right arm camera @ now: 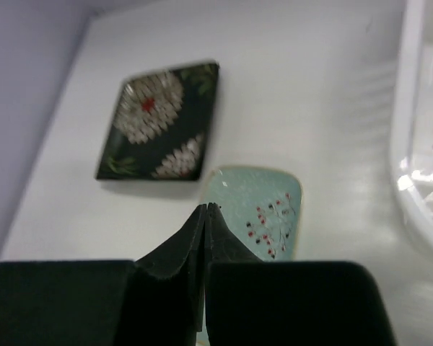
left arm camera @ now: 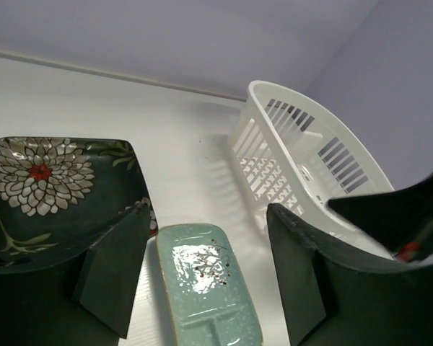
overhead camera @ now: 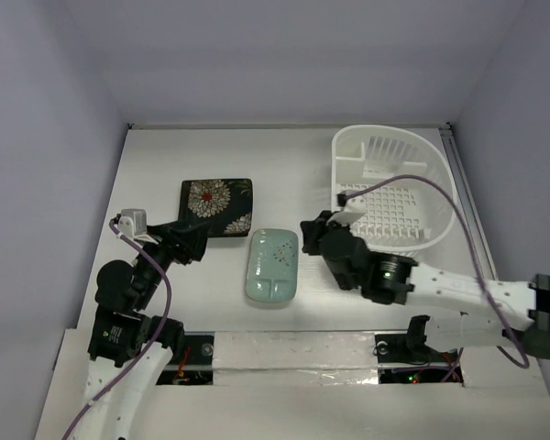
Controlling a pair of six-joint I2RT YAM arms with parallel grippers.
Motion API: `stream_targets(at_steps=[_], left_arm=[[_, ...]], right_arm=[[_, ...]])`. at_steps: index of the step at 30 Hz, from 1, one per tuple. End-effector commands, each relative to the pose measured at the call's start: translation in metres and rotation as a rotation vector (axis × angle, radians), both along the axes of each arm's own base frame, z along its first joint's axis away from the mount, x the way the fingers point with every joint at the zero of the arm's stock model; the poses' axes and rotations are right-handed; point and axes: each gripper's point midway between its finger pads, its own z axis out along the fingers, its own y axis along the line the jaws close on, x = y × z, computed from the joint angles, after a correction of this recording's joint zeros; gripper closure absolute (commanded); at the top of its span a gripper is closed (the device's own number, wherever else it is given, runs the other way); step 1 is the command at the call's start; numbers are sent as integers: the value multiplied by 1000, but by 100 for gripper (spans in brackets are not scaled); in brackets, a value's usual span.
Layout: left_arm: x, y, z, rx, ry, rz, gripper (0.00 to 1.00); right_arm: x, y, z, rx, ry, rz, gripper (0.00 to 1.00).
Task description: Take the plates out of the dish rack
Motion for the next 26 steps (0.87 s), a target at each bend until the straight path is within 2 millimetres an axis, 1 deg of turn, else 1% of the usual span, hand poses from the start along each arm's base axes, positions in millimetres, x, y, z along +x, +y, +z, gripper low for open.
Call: stream_targets(at_steps=[1,2,3,5,6,7,8,9,10,11,12,13,14,16,18,19,20,21,23,24,26], left_arm=[[-1,-5,17,-5,-61,-32,37],[-2,-5,17,-2,-64,-35,35],[-2,-5,18,-2,-67,-36,34],[-2,-5,19,-2,-69,-38,29],[-1,-4,19,-2,-67,-29,27],[-1,-4,18,0,-64,-30,25],[0,-5,18,0,-63,-33,25],[0,-5,17,3,-61,-36,24],[1,-5,17,3,-59,-36,23],[1,-6,17,7,-58,-38,23],[1,-6,17,8,-60,-40,23],[2,-4,17,8,-61,-31,23],[2,-5,17,10,-60,-34,23],[2,-6,16,10,-62,-42,23],[4,-7,14,11,-53,-48,23],[6,-5,13,12,-47,-35,24],[6,-4,13,13,-47,-30,23],[6,-4,14,12,-53,-27,23],[6,-3,12,9,-49,-24,23],[7,-3,12,7,-43,-20,24],[10,-2,10,11,-28,-12,23]], right_arm=[[0,-48,70,60,-136,-98,100],[-7,-71,96,134,-172,-111,100],[-10,-85,106,159,-191,-126,100],[-17,-119,119,192,-227,-169,99],[-27,-147,138,279,-259,-181,91],[-30,-163,139,287,-275,-203,83],[-34,-178,142,320,-286,-223,68],[-42,-205,151,400,-305,-249,46],[-45,-218,149,421,-309,-272,1],[-46,-230,141,426,-308,-311,0],[-47,-239,138,445,-308,-330,0],[-51,-254,134,490,-304,-358,0],[-52,-255,127,490,-299,-361,0],[-53,-256,120,508,-293,-356,0],[-51,-246,108,487,-285,-334,0],[-50,-240,106,480,-281,-324,0],[-48,-230,101,447,-272,-305,0],[-47,-226,102,438,-264,-300,0],[-43,-215,95,377,-240,-293,0],[-43,-213,98,371,-237,-293,0],[-42,-210,97,334,-228,-290,0]])
